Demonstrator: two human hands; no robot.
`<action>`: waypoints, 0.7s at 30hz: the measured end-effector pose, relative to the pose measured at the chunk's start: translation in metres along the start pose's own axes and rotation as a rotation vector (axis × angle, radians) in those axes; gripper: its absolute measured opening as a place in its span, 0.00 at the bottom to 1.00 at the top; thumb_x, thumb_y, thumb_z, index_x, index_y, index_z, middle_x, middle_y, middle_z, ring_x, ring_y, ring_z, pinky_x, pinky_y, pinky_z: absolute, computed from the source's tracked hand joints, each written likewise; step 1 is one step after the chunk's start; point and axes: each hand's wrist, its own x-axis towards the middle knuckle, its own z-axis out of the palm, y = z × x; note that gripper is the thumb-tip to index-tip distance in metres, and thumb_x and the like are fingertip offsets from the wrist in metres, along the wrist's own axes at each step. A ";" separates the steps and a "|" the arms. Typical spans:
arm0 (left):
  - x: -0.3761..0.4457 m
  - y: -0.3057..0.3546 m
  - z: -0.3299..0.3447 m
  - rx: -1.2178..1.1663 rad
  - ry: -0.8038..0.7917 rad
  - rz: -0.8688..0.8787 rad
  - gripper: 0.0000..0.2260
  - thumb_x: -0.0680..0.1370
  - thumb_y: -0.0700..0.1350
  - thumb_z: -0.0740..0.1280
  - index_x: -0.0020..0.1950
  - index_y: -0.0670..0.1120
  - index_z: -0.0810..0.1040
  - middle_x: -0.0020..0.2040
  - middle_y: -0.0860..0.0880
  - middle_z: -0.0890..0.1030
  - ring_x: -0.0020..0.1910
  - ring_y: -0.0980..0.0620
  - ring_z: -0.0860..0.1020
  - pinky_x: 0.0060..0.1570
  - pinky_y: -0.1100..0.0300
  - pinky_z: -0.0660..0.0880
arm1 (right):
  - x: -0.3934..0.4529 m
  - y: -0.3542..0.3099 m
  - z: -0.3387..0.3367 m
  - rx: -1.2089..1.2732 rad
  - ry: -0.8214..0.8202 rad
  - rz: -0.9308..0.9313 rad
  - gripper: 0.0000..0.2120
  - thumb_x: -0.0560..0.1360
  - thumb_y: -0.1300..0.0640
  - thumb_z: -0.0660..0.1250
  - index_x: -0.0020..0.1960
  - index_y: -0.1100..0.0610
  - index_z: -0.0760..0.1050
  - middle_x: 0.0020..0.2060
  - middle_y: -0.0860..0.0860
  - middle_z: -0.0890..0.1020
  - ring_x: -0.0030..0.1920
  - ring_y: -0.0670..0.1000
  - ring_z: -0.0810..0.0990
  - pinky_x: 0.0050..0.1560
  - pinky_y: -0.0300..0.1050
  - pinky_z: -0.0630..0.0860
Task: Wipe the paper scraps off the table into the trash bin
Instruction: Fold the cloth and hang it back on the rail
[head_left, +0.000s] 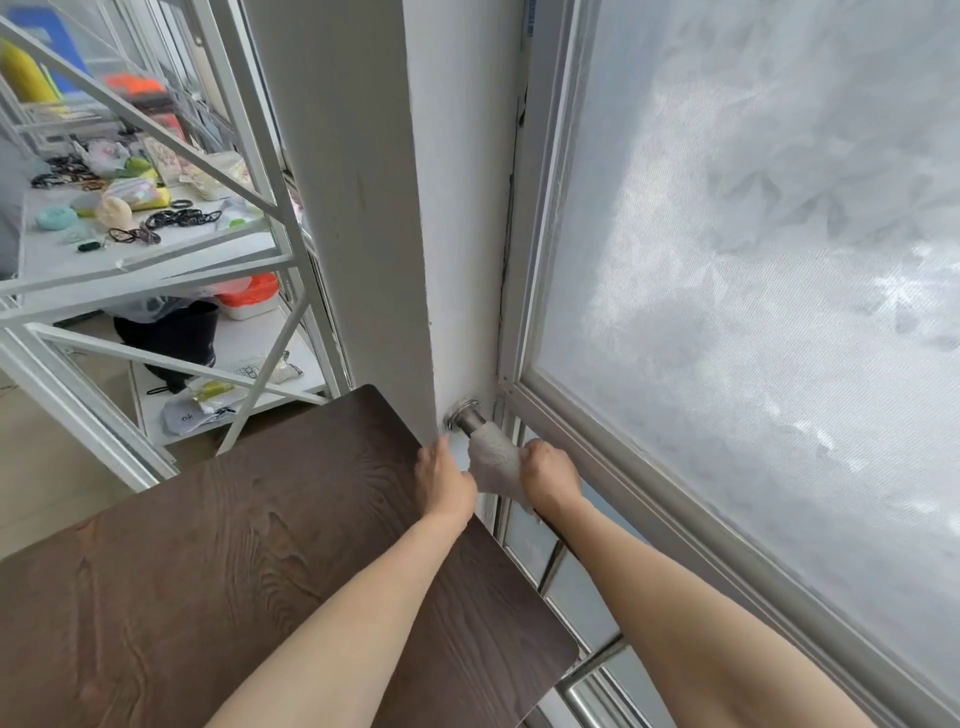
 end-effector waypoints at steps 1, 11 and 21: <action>-0.001 0.001 -0.001 0.020 0.031 0.101 0.25 0.75 0.35 0.61 0.72 0.47 0.65 0.70 0.45 0.67 0.68 0.44 0.67 0.64 0.53 0.68 | -0.001 0.000 0.001 0.001 0.051 -0.003 0.11 0.75 0.65 0.56 0.51 0.62 0.76 0.47 0.60 0.84 0.47 0.61 0.81 0.38 0.48 0.73; 0.003 0.020 0.005 0.241 -0.156 0.474 0.22 0.77 0.34 0.58 0.69 0.47 0.71 0.73 0.50 0.66 0.70 0.49 0.65 0.69 0.54 0.65 | -0.030 0.001 0.003 -0.185 0.190 -0.177 0.12 0.80 0.56 0.58 0.55 0.61 0.76 0.54 0.58 0.78 0.56 0.58 0.78 0.48 0.49 0.75; -0.011 0.023 -0.018 0.254 -0.151 0.407 0.18 0.78 0.38 0.59 0.68 0.46 0.71 0.69 0.49 0.69 0.67 0.47 0.69 0.64 0.50 0.70 | -0.034 -0.021 -0.014 -0.148 0.175 -0.226 0.12 0.77 0.61 0.61 0.59 0.60 0.76 0.57 0.57 0.77 0.58 0.58 0.76 0.53 0.50 0.75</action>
